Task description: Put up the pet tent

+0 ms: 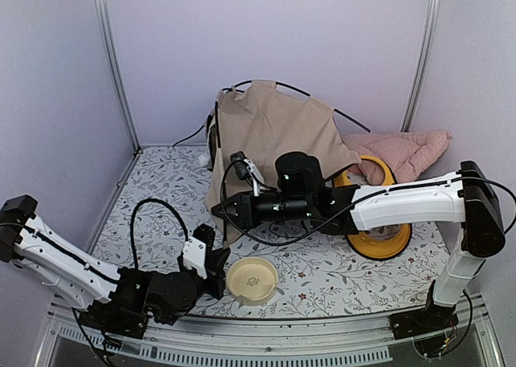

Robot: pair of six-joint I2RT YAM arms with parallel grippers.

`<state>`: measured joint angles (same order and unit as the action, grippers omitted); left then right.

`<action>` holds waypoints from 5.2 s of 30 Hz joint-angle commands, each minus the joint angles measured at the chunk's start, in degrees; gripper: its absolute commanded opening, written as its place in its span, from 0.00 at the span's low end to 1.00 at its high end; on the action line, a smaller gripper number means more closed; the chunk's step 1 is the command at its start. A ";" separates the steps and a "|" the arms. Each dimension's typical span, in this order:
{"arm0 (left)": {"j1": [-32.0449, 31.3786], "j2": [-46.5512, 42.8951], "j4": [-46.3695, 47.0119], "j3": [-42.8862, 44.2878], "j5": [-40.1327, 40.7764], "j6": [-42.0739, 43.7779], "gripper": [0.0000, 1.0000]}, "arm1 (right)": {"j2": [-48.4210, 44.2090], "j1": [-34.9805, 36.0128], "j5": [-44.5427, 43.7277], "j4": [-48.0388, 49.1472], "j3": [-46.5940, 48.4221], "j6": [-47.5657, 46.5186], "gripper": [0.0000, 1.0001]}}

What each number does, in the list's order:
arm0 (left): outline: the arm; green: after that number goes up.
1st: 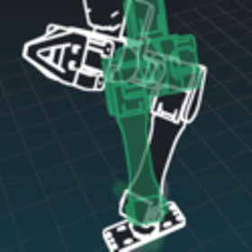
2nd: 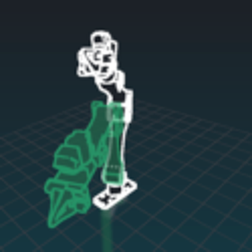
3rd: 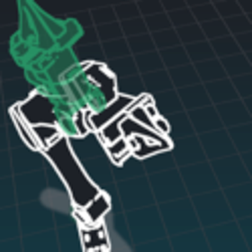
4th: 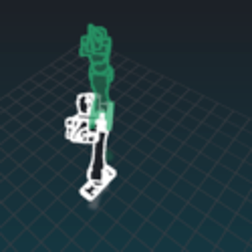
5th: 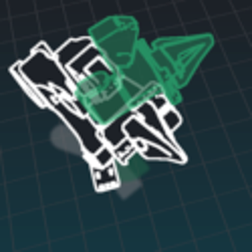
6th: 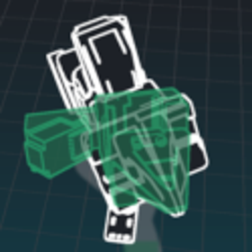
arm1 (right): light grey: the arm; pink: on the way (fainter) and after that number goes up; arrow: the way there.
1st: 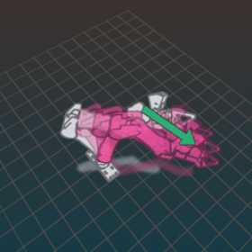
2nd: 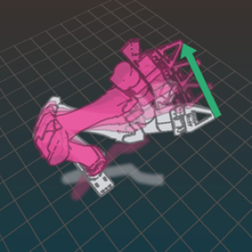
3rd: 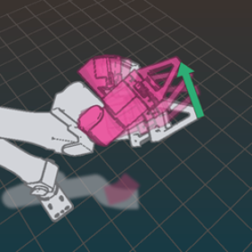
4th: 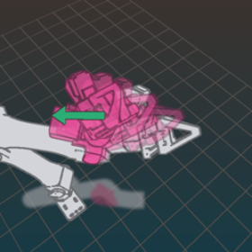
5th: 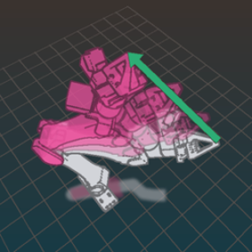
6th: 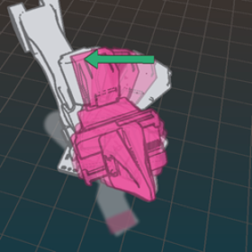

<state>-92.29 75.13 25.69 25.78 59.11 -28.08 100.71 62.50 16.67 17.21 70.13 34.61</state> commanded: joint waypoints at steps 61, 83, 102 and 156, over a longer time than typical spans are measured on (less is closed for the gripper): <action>-7.74 -1.28 -3.92 -3.57 -15.95 0.29 0.00 | -1.42 -3.04 -19.15 11.65 3.52 0.28 0.00; -7.75 -4.33 -5.39 -1.99 -15.63 2.42 0.00 | 0.02 -3.08 -18.90 11.11 1.66 1.07 0.00; -7.59 -7.63 -7.81 -0.11 -13.68 5.80 0.00 | 0.54 -1.55 -18.71 10.47 -0.33 1.39 0.00; 2.08 -22.74 -32.01 14.25 -11.24 -3.77 0.49 | 3.87 5.50 -23.24 5.84 -4.22 -6.07 0.00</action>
<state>-93.32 52.88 0.64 36.23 45.69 -26.52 104.05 67.48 -6.11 22.22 66.17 29.47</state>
